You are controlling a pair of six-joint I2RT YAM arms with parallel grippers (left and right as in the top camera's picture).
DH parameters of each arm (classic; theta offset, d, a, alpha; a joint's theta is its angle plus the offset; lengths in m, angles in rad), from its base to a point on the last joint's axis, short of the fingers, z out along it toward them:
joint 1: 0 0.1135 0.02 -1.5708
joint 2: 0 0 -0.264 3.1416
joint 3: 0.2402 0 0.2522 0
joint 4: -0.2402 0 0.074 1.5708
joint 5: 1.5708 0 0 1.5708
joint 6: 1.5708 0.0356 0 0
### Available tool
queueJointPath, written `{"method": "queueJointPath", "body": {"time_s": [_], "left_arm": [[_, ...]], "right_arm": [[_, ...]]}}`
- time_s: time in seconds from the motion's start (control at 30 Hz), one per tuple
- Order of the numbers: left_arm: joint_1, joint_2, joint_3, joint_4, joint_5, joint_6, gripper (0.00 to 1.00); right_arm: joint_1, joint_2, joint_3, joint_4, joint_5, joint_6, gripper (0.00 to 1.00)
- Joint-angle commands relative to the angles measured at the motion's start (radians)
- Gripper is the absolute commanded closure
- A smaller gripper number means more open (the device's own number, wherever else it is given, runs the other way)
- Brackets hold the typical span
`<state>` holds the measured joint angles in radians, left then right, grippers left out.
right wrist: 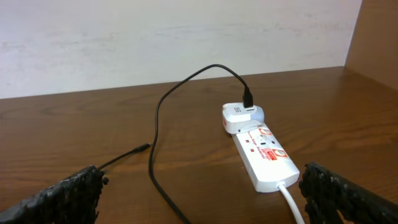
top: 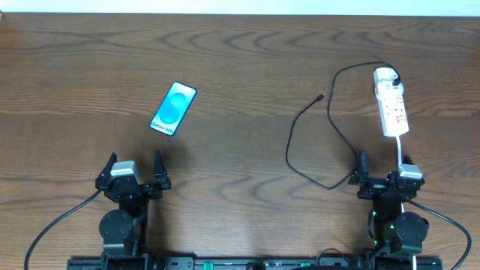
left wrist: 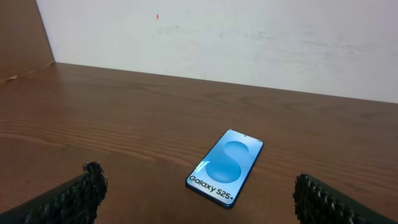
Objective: Plug charger to phone and switch on socket
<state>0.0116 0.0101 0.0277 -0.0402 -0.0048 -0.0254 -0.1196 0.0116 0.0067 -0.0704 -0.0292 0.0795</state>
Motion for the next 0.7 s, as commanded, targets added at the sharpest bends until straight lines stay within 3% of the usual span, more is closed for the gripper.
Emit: {"method": "queueJointPath", "body": {"time_s": [0.0, 0.67], "left_arm": [[0.004, -0.006, -0.024, -0.03, 0.002, 0.006, 0.02], [0.004, -0.006, -0.014, -0.034, 0.021, -0.005, 0.02]], "right_arm": [[0.008, -0.006, -0.001, -0.004, 0.0, 0.009, 0.01], [0.008, -0.006, -0.001, -0.004, 0.0, 0.009, 0.01]]}}
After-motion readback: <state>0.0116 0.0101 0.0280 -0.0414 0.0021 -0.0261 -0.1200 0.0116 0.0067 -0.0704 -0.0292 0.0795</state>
